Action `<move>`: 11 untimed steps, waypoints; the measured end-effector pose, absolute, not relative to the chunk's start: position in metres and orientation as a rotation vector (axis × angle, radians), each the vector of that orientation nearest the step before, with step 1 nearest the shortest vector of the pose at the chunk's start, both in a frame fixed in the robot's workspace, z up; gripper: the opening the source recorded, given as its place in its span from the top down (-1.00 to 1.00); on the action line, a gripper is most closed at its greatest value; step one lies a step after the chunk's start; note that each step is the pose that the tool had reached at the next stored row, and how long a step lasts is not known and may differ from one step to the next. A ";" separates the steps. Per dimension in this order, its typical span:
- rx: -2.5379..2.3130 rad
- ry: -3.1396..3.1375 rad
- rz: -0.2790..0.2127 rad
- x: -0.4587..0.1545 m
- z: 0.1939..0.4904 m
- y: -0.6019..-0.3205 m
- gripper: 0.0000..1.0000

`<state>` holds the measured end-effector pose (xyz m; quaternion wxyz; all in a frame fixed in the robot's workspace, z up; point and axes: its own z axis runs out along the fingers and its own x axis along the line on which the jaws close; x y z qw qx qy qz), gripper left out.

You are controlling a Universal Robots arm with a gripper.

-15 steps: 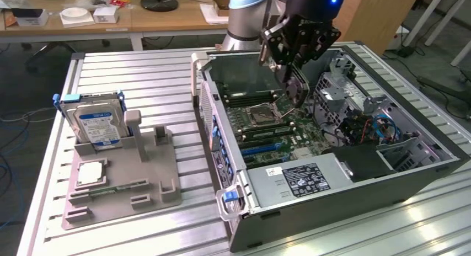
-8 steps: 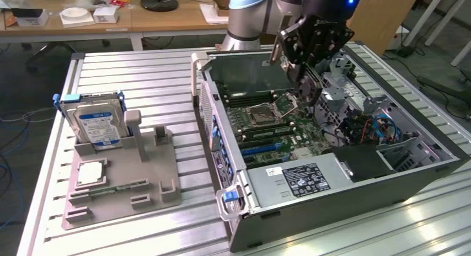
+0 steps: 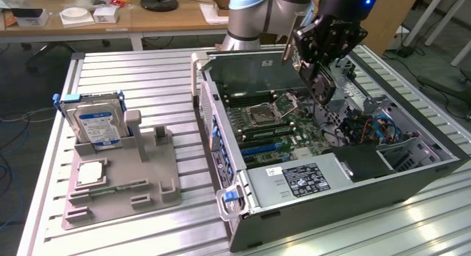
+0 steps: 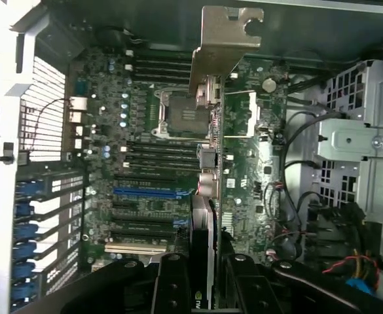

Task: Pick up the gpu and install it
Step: 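Pick up the gpu and move the gpu toward the slot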

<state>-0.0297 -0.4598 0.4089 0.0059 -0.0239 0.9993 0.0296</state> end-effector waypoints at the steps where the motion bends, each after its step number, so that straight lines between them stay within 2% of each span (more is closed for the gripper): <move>1: -0.075 3.128 0.093 -0.027 0.409 -0.460 0.46; 11: -0.075 3.128 0.092 -0.011 0.408 -0.460 0.46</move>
